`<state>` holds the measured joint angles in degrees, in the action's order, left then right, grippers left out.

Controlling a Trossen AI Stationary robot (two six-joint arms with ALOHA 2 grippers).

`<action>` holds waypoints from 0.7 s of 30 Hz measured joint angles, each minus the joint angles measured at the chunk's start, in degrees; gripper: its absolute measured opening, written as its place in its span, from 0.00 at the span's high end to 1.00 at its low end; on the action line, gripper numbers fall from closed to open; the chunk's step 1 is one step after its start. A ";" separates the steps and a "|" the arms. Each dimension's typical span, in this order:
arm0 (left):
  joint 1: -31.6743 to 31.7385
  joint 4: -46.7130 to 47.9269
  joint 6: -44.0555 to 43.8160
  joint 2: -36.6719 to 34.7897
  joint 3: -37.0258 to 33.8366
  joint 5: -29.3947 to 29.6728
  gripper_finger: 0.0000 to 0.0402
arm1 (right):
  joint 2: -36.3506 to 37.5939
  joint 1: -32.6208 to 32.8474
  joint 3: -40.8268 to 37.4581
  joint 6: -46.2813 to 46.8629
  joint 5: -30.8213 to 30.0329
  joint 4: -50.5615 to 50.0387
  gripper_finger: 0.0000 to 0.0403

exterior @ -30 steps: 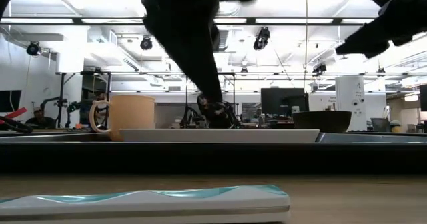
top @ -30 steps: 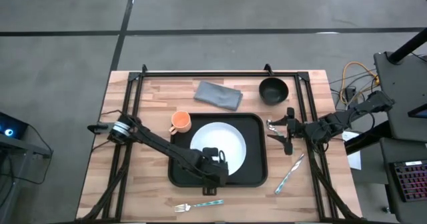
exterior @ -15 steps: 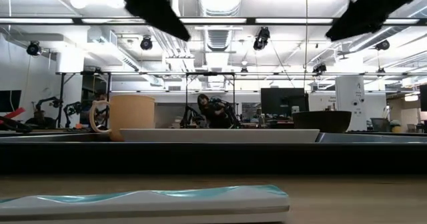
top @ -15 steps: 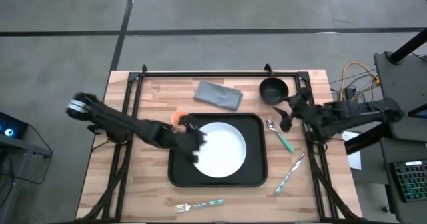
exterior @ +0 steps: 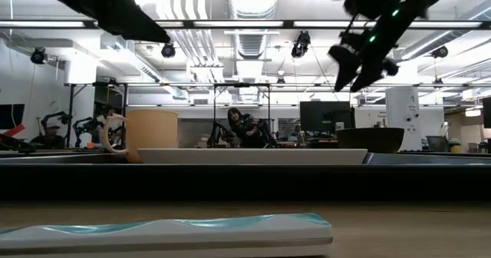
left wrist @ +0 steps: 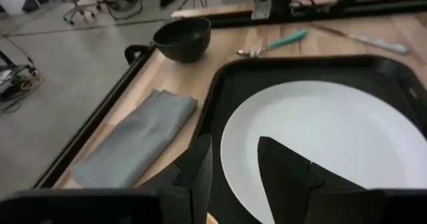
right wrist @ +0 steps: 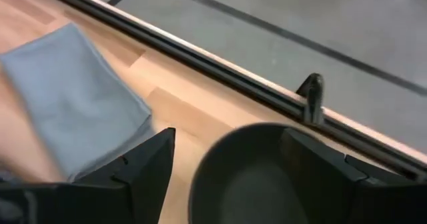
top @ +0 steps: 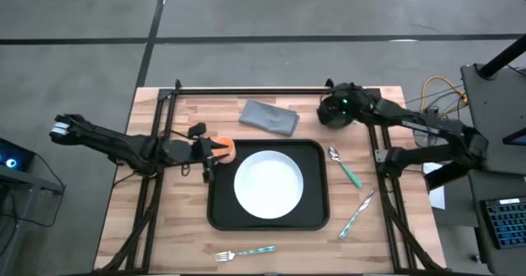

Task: Set up tray
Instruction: Put the black bowl on top of the white plate on the black serving tray

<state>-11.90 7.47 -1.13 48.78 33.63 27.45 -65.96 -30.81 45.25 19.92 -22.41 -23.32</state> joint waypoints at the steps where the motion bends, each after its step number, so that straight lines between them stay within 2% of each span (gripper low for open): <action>1: 0.00 -0.14 -0.11 -0.78 -0.25 -0.02 0.74 | -1.61 -0.45 0.00 0.63 0.00 1.19 0.35; 10: -0.04 0.88 -0.46 -1.66 -0.15 -0.12 0.74 | -11.57 -0.09 0.42 8.50 0.22 1.87 0.38; 16: -0.04 4.93 -1.60 -0.41 0.11 -1.49 0.74 | -9.31 2.79 0.39 13.11 0.54 -4.91 0.40; 21: -0.07 7.91 -2.77 -0.43 0.09 -1.90 0.74 | -5.83 3.66 0.26 11.48 1.89 -10.85 0.40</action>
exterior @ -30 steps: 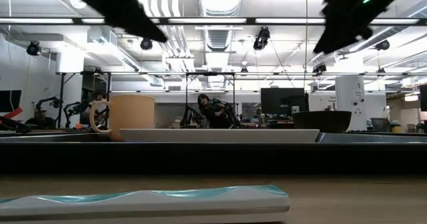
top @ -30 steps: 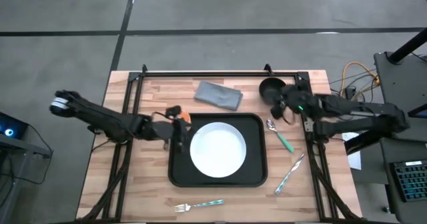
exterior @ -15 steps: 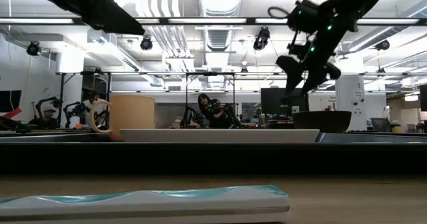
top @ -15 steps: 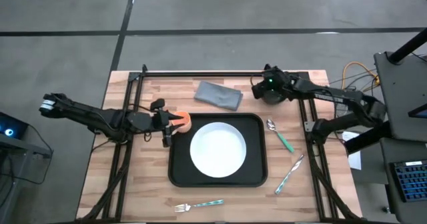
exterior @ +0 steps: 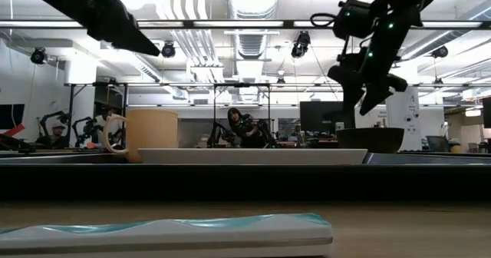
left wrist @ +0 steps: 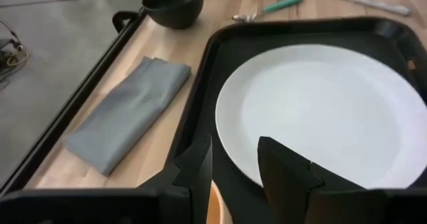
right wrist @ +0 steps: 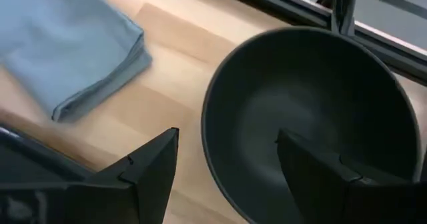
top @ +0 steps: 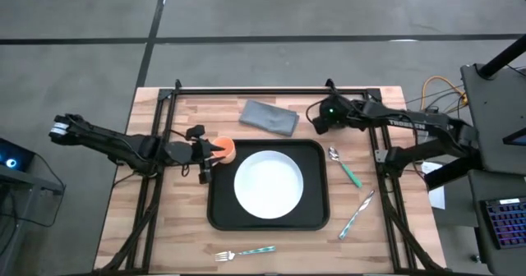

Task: Set up tray
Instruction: Put the black bowl on top of the white plate on the black serving tray

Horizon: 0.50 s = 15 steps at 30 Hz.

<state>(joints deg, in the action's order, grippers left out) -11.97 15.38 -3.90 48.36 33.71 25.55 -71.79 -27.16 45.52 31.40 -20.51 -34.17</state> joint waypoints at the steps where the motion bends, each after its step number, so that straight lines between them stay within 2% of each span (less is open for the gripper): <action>1: 0.00 0.10 0.00 0.00 0.00 -0.19 0.74 | 0.09 -0.13 0.00 -0.53 1.22 -0.23 0.40; 7: 0.00 -0.09 0.65 0.00 0.00 -0.60 0.74 | -2.51 -1.35 -0.13 -4.41 7.65 -1.73 0.40; 15: 0.00 0.37 1.68 -0.13 1.62 -1.18 0.74 | -5.87 -1.75 0.00 -6.38 7.97 -1.64 0.42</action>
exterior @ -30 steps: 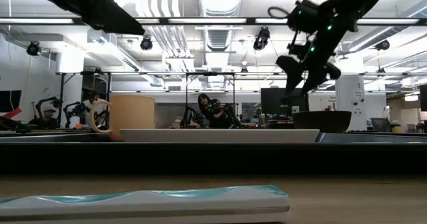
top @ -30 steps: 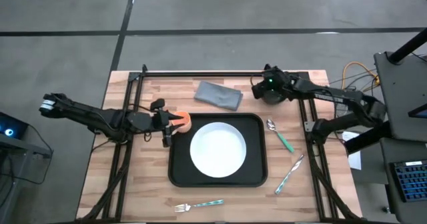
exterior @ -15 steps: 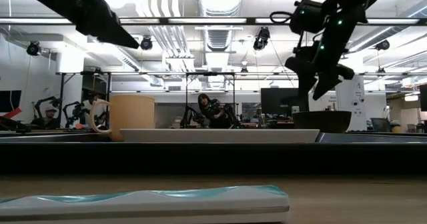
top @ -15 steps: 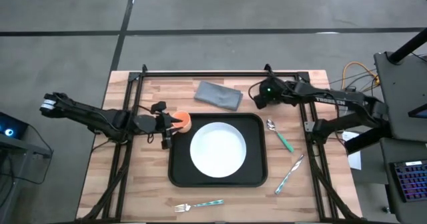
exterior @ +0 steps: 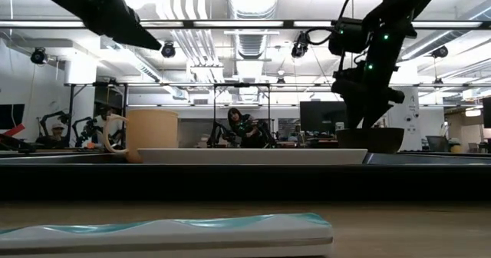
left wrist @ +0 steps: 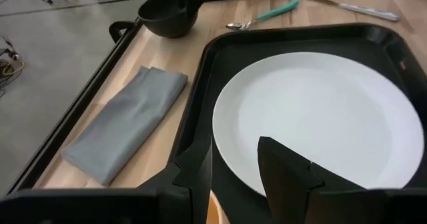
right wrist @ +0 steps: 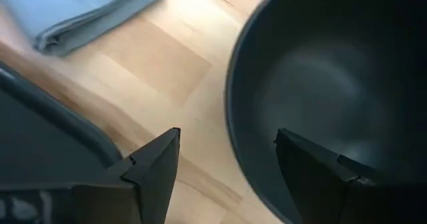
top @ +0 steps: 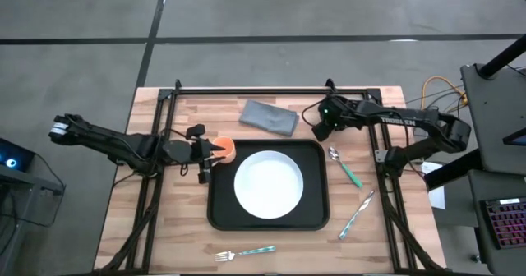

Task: Set up tray
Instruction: Put the black bowl on top of the white plate on the black serving tray

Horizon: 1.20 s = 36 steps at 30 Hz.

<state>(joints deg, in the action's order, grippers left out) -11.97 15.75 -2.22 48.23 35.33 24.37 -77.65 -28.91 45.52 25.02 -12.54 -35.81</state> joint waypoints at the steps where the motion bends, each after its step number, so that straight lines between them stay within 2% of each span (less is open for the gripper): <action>1: 0.00 0.02 0.02 0.04 0.24 -0.47 0.74 | -0.26 -0.07 0.00 -0.05 -0.02 -0.01 0.43; 5: 0.00 -0.06 0.00 0.02 0.68 -1.15 0.74 | -0.34 0.05 0.00 -1.00 -0.02 -0.05 0.52; 13: 0.00 0.11 -0.43 0.02 0.67 -1.89 0.74 | -0.41 -0.02 -0.08 -2.16 0.00 -1.76 0.81; 19: 0.00 0.13 -0.46 0.02 0.66 -1.94 0.74 | -0.41 -0.02 0.02 -2.39 0.92 -1.80 0.96; 29: 0.00 0.83 -1.56 0.13 0.66 -2.00 0.74 | 1.34 3.55 8.47 -1.88 2.54 -12.03 0.98; 33: 0.00 1.31 -1.63 0.13 0.66 -2.00 0.74 | 0.91 8.05 15.37 -1.61 2.74 -19.87 0.98; 36: 0.00 1.26 -1.64 0.13 0.66 -2.00 0.74 | 0.67 13.90 21.01 -1.27 2.84 -23.28 0.98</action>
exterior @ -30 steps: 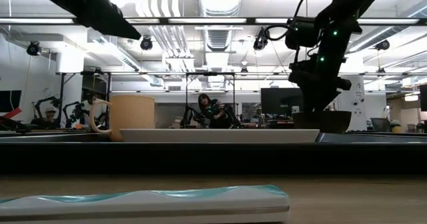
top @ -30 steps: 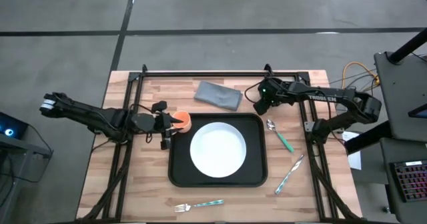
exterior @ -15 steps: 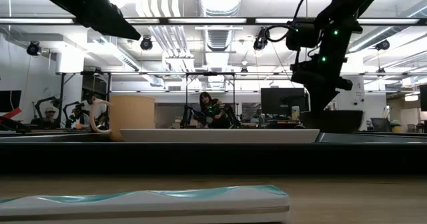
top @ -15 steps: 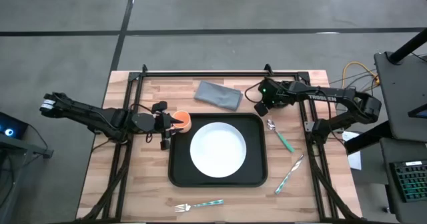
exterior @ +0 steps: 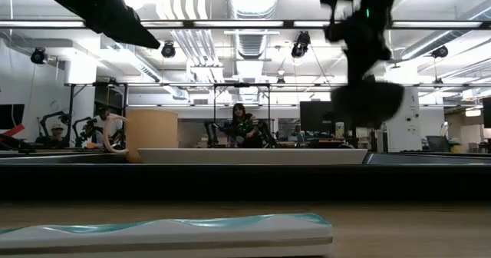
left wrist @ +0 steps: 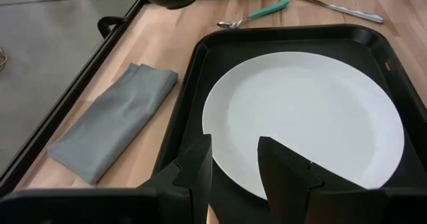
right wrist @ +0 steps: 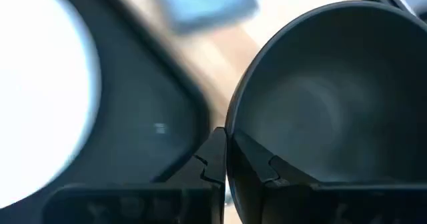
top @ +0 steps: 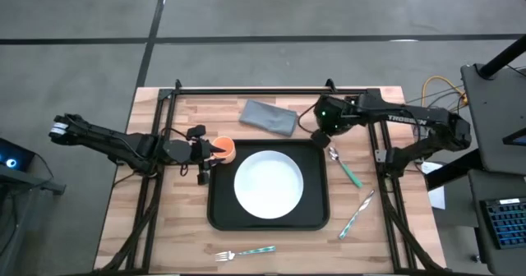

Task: Set up tray
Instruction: Put the black bowl on top of the white plate on the black serving tray

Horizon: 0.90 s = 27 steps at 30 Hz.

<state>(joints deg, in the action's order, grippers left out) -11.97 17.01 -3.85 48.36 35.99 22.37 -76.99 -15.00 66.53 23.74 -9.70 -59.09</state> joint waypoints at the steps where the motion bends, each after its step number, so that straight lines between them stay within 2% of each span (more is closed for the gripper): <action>1: 0.00 -0.02 0.00 0.00 0.00 0.00 0.74 | -0.29 2.23 1.80 -0.10 0.49 -0.52 0.98; 6: 0.00 -0.05 -1.40 -0.01 0.00 0.02 0.74 | -3.63 14.68 10.45 0.01 0.99 -2.33 0.98; 12: 0.00 -0.06 -2.62 -0.07 0.00 0.16 0.74 | -13.49 25.33 20.85 -1.70 1.31 -2.21 0.98; 16: 0.02 0.02 -2.74 -0.09 0.17 0.64 0.74 | -21.36 28.09 27.47 -6.27 1.32 -1.97 0.98; 21: 0.13 -0.41 -3.97 -0.13 0.83 6.27 0.74 | -31.50 28.63 33.56 -12.02 1.53 -0.11 0.98; 27: 0.42 -0.07 -3.99 -0.50 0.83 7.26 0.74 | -40.75 28.98 37.91 -14.91 6.83 1.41 0.98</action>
<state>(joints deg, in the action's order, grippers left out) -11.55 16.94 -7.85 47.86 36.82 29.63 -117.74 13.97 104.44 8.83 -2.87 -57.67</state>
